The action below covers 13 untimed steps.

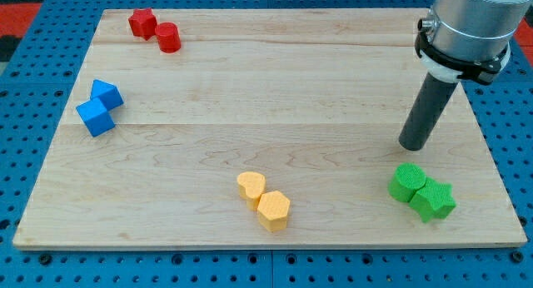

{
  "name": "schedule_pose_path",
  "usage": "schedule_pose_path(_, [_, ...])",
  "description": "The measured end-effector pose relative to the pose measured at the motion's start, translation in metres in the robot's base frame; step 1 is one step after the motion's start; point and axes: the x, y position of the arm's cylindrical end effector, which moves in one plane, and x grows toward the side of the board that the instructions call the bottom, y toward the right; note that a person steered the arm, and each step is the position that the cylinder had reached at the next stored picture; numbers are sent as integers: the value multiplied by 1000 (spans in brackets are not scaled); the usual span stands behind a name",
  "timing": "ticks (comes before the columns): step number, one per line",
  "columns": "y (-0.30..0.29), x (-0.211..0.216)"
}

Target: Push the green star along with green circle towards center left

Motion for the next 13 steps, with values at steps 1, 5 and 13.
schedule_pose_path(1, [-1,-27])
schedule_pose_path(5, [0,-26])
schedule_pose_path(13, [96,132])
